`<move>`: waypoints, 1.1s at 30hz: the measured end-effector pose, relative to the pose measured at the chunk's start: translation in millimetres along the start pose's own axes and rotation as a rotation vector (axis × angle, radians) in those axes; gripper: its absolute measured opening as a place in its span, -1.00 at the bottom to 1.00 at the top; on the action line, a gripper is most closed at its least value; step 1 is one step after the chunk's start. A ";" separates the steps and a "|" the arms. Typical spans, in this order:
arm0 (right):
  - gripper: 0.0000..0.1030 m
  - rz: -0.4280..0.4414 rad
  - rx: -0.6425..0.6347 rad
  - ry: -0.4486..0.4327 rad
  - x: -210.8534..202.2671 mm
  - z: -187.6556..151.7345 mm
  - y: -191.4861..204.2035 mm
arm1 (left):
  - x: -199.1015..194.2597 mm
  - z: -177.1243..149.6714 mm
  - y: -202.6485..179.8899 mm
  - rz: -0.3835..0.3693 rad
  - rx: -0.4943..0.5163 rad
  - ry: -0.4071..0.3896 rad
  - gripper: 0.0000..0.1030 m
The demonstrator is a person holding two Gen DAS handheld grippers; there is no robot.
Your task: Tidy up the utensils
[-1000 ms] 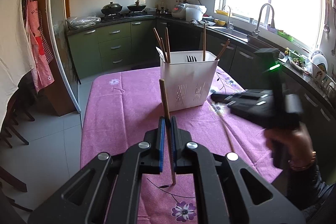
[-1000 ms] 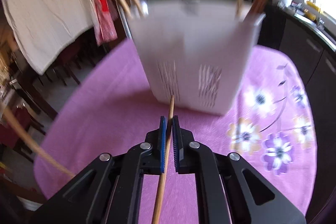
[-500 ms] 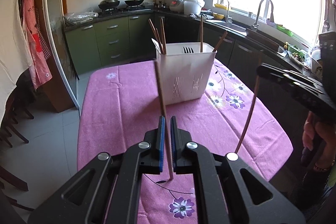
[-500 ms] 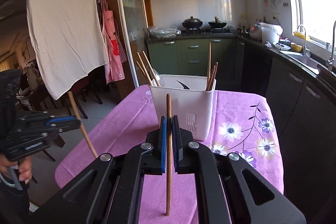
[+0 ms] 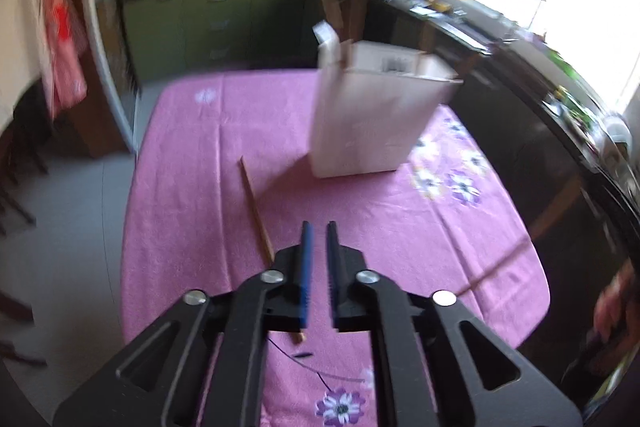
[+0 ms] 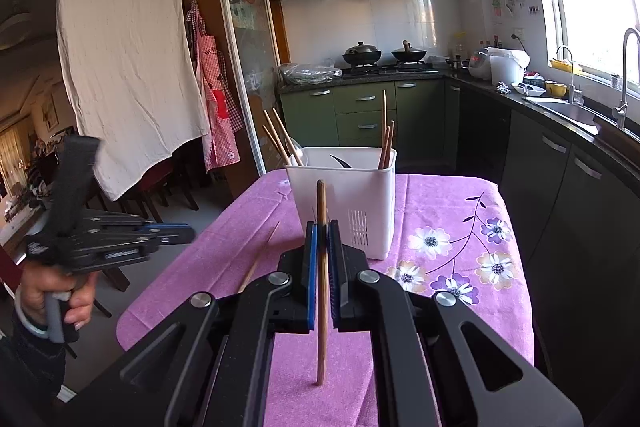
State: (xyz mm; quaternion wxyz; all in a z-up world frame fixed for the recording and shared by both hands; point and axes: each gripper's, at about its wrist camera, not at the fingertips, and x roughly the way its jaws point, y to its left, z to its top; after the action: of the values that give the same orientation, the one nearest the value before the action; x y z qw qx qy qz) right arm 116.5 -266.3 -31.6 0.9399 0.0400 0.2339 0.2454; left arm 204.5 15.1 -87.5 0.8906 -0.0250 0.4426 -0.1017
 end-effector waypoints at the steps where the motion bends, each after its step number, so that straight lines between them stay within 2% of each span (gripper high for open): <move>1: -0.88 0.002 0.001 0.000 -0.1 -0.1 -0.3 | 10.6 5.8 4.4 0.014 -0.008 0.019 -0.66; 8: -0.88 0.012 0.004 -0.004 -0.9 1.4 -1.3 | 108.5 32.0 35.9 0.133 -0.107 0.216 -0.66; 14: -0.88 0.016 0.010 0.004 2.1 0.7 -6.2 | 140.0 39.7 46.8 0.186 -0.137 0.274 -0.66; 18: -0.88 0.022 0.016 0.006 3.8 0.5 -7.6 | 153.0 40.3 49.3 0.194 -0.140 0.319 -0.66; 20: -0.88 0.024 0.018 0.005 3.9 0.8 -8.4 | 153.8 41.0 49.1 0.211 -0.132 0.323 -0.68; 22: -0.88 0.024 0.021 0.005 4.2 0.9 -9.5 | 154.2 40.5 48.2 0.222 -0.124 0.325 -0.87; 26: -0.88 0.029 0.027 0.003 3.0 0.0 -10.4 | 148.8 36.6 47.6 0.200 -0.124 0.312 -0.89; 30: -0.88 0.029 0.025 0.003 2.4 -0.1 -10.1 | 113.6 32.2 46.3 0.172 -0.126 0.215 -0.89; 33: -0.88 0.027 0.029 -0.002 0.3 -0.4 -10.7 | 70.2 26.2 37.9 0.135 -0.107 0.117 -0.89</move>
State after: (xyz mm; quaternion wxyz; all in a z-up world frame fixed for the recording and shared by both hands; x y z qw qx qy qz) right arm 121.3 -275.6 -34.1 0.9361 0.0572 0.2359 0.2546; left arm 272.6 36.7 -131.7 0.8653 -0.0368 0.4995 -0.0190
